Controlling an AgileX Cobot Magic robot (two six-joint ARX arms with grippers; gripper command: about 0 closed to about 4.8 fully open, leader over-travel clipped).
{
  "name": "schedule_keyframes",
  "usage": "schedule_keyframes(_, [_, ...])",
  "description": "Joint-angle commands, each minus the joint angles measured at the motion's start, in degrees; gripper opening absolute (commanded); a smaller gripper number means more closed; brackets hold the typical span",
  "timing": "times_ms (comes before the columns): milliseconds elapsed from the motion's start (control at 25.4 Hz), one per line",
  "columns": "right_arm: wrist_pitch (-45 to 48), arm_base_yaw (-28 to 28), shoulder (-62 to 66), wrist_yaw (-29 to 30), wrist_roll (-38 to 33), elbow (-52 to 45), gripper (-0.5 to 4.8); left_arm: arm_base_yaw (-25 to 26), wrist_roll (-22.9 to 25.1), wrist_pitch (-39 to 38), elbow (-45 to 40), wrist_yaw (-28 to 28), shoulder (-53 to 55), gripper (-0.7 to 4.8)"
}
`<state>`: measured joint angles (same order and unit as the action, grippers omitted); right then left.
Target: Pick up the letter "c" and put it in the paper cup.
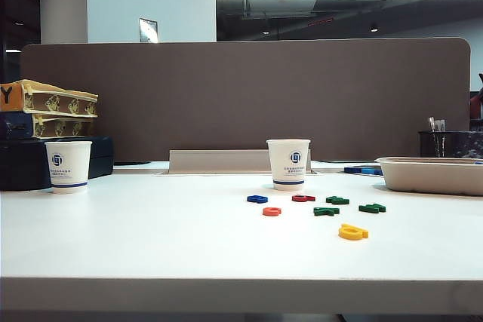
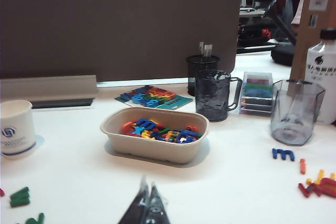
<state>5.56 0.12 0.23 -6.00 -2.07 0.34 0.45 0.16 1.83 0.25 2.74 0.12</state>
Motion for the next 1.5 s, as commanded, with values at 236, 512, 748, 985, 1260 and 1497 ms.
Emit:
schedule_keyframes(236, [2.3,0.0,-0.4,0.2,-3.3,1.7,-0.01,-0.2,-0.6,4.9,0.4,4.5,0.0,-0.05])
schedule_keyframes(512, [-0.5,0.0,-0.2,4.0,-4.1,4.6,0.00,-0.2,-1.3,5.1,2.1,9.1,0.0,-0.01])
schedule_keyframes(748, [-1.9,0.1,-0.2,6.8,-4.1,5.0,0.01,-0.2,-1.6,5.2,3.3,10.6,0.1,0.36])
schedule_keyframes(985, [-7.7,0.1,-0.1,9.0,-3.9,8.9,0.40,-0.2,-2.1,5.8,5.4,12.6,1.7,0.58])
schedule_keyframes(1260, [-8.9,0.0,2.9,9.2,-3.9,12.7,0.55,-0.2,-2.0,13.1,10.1,17.0,15.0,0.77])
schedule_keyframes(1497, [-7.0,0.0,11.2,12.0,-3.9,15.9,0.56,-3.6,-0.4,20.2,15.3,20.9,31.8,0.79])
